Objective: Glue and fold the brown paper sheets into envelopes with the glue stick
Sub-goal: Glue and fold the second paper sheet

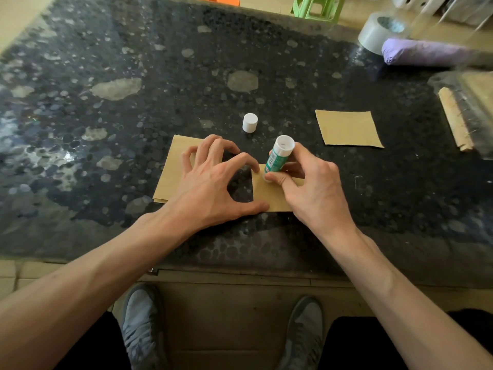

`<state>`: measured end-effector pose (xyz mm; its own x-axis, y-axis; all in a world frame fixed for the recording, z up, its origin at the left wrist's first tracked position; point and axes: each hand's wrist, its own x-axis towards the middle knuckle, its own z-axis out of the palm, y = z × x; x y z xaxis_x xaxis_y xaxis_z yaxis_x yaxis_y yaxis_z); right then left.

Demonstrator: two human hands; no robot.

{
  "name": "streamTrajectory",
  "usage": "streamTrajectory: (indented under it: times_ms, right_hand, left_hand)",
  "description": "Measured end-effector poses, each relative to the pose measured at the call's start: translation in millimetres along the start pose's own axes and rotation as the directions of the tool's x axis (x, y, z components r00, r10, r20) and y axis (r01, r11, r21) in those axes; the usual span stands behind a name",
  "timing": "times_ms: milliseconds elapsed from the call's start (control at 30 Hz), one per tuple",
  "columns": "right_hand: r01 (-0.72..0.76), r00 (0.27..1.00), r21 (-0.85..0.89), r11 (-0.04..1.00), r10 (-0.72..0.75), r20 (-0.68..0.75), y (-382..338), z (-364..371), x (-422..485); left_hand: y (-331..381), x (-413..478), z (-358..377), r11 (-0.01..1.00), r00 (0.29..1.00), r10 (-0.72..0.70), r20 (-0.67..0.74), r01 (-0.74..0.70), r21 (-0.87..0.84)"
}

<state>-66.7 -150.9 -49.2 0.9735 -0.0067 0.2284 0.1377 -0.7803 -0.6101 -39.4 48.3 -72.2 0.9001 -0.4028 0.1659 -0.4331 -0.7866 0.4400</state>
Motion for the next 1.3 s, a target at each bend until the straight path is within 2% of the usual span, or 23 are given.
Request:
streamTrajectory:
  times_ms: [1000, 1067, 1133, 1200, 1300]
  right_hand:
    - [-0.017, 0.999, 0.027, 0.999, 0.018, -0.033, -2, 5, 20]
    - [-0.034, 0.999, 0.08, 0.996, 0.036, -0.027, -1, 5, 20]
    - [-0.07, 0.996, 0.229, 0.971, 0.081, -0.038, -1, 3, 17]
    - [-0.073, 0.988, 0.389, 0.918, 0.12, -0.097, -2, -2, 14]
    - [-0.028, 0.972, 0.514, 0.858, 0.143, -0.185, -3, -15, 16]
  left_hand:
    - [-1, -1, 0, 1.0, 1.0, 0.004, 0.007, -0.004, 0.006]
    - [-1, -1, -1, 1.0, 1.0, 0.006, 0.013, -0.006, 0.006]
    - [-1, -1, -1, 1.0, 1.0, 0.005, 0.012, -0.005, 0.004]
    - [-1, 0, -1, 1.0, 1.0, 0.002, 0.012, -0.001, -0.004]
    - [-1, 1, -1, 1.0, 1.0, -0.001, 0.027, 0.001, -0.002]
